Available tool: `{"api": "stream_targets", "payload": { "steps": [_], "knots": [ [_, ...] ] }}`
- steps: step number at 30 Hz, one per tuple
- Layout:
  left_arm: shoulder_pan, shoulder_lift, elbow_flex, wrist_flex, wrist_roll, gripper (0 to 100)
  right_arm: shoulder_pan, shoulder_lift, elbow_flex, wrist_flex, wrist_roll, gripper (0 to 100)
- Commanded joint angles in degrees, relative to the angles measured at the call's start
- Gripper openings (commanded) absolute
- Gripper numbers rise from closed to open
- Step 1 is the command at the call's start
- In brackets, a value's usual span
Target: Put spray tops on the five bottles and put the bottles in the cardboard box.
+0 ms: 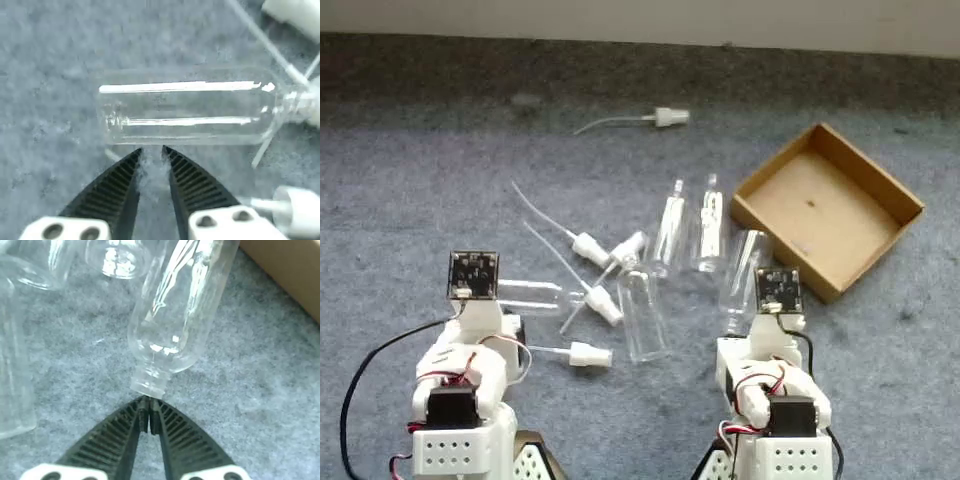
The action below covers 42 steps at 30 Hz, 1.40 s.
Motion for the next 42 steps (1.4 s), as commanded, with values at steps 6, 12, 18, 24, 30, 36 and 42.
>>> {"api": "stream_targets", "payload": {
  "steps": [6,12,18,24,30,36,42],
  "knots": [
    [0.75,-0.13,1.19,23.74,-0.18,1,-0.4,-0.22,9.71,0.22,0.44,0.5],
    [0.57,-0.13,1.19,25.41,-0.18,1,-0.4,-0.22,9.71,0.22,0.44,0.5],
    [0.57,-0.13,1.19,25.41,-0.18,1,-0.4,-0.22,9.71,0.22,0.44,0.5],
    [0.48,-0.13,1.19,25.41,-0.18,1,-0.4,-0.22,9.71,0.22,0.44,0.5],
    [0.48,-0.13,1.19,25.41,-0.18,1,-0.4,-0.22,9.71,0.22,0.44,0.5],
    [0.48,-0.13,1.19,25.41,-0.18,1,-0.4,-0.22,9.71,0.22,0.44,0.5],
    [0.48,-0.13,1.19,25.41,-0.18,1,-0.4,-0.22,9.71,0.22,0.44,0.5]
  ]
}}
